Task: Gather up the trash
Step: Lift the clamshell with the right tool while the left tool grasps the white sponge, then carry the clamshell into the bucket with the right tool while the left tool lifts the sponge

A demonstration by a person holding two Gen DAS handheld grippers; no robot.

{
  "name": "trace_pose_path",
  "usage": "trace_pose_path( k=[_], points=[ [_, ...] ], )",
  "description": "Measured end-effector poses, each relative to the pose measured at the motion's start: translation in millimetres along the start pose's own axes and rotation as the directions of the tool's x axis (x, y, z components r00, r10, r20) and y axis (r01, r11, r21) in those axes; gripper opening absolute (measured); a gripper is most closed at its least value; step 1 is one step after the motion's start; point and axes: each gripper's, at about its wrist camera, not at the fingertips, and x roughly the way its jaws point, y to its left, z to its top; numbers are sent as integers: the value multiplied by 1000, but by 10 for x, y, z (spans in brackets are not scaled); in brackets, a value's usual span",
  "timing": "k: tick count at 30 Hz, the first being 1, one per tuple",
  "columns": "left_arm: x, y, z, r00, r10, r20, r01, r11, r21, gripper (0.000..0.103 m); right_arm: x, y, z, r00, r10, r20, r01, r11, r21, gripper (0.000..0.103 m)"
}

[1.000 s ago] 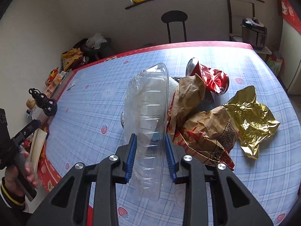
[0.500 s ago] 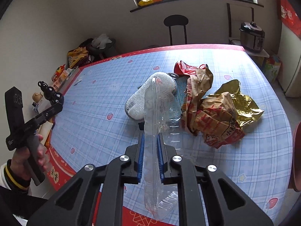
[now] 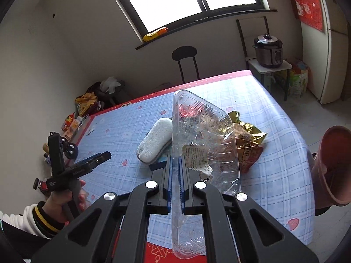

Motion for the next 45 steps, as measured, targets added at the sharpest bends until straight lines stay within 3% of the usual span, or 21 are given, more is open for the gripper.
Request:
trace_pose_path(
  k=[3, 10, 19, 21, 22, 24, 28, 31, 38, 45],
  points=[
    [377, 115, 63, 999, 0, -36, -3, 995, -101, 71, -78, -164, -40, 998, -57, -4, 57, 998, 5, 6],
    [983, 310, 142, 997, -30, -67, 11, 965, -263, 70, -288, -541, -111, 983, -186, -6, 186, 982, 45, 6],
    [1263, 428, 105, 994, -69, -87, 37, 942, -333, 72, -395, -773, -155, 968, -252, -9, 252, 963, 93, 6],
    [1266, 419, 90, 993, -82, -85, 48, 938, -342, 69, -369, -758, -130, 967, -253, -13, 253, 963, 91, 6],
    [1244, 403, 89, 992, -96, -80, 64, 938, -340, 59, -358, -755, -120, 968, -252, -13, 252, 964, 90, 6],
    [1154, 339, 84, 995, -66, -78, 39, 951, -305, 53, -348, -723, -86, 970, -245, -7, 244, 966, 84, 6],
    [819, 207, 111, 996, -82, -38, 71, 970, -234, 30, -352, -658, 4, 975, -220, 21, 218, 974, 65, 6],
    [500, 79, 172, 996, -84, -6, 82, 984, -160, 22, -373, -599, 89, 979, -197, 48, 195, 980, 49, 6],
    [-287, -179, 381, 991, -67, 117, 73, 996, -44, 20, -497, -554, 291, 983, -148, 113, 144, 989, 40, 6],
    [-982, -509, 574, 963, -80, 258, 80, 997, 12, 20, -954, -820, 501, 959, -185, 214, 176, 983, 62, 6]
  ],
)
